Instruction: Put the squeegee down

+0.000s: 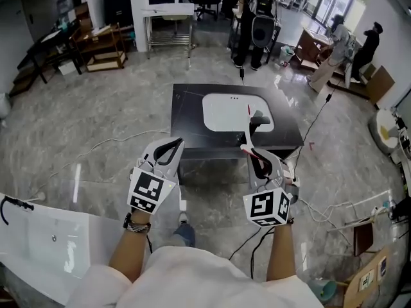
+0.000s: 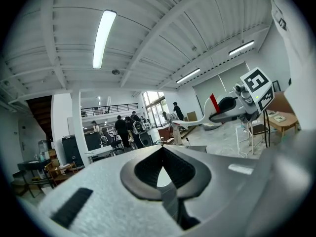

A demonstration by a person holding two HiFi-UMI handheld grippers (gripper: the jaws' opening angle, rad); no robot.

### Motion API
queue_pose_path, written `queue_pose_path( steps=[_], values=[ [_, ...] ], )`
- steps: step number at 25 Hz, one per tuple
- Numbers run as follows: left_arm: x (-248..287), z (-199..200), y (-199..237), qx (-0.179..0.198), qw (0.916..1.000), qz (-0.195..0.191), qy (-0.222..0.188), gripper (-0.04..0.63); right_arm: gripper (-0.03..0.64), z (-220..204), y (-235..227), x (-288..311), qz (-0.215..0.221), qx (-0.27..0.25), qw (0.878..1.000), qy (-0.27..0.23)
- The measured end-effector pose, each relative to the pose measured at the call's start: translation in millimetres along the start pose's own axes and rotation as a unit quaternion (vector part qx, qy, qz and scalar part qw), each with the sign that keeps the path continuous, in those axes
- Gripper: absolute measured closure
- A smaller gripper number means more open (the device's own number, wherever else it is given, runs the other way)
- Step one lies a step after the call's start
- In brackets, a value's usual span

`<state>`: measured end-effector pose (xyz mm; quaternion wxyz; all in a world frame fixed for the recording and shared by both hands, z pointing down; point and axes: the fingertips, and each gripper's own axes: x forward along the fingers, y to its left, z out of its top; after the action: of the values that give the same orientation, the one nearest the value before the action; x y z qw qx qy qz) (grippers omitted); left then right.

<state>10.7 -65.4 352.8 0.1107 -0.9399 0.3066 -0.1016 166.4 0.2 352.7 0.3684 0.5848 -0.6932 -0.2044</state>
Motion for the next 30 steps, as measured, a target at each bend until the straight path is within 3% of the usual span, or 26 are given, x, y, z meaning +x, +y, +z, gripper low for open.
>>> queue_pose_path(
  steps=[18,24,30],
  values=[
    [91.2,-41.2,131.5,-0.024,0.9994,0.009,0.024,0.591,0.594,23.4,-21.2,168.7,0.032,-0.019,0.999,0.011],
    [105.9,-76.7,159.7,-0.042,0.9979,0.011,0.049,0.591,0.594,11.9,0.1,220.8,0.041,-0.087,0.995,0.041],
    [114.1,-116.5,170.2,-0.067,0.9941,0.021,0.082,0.591,0.594,-15.1,42.1,268.3,0.094,-0.133,0.985,0.056]
  ],
)
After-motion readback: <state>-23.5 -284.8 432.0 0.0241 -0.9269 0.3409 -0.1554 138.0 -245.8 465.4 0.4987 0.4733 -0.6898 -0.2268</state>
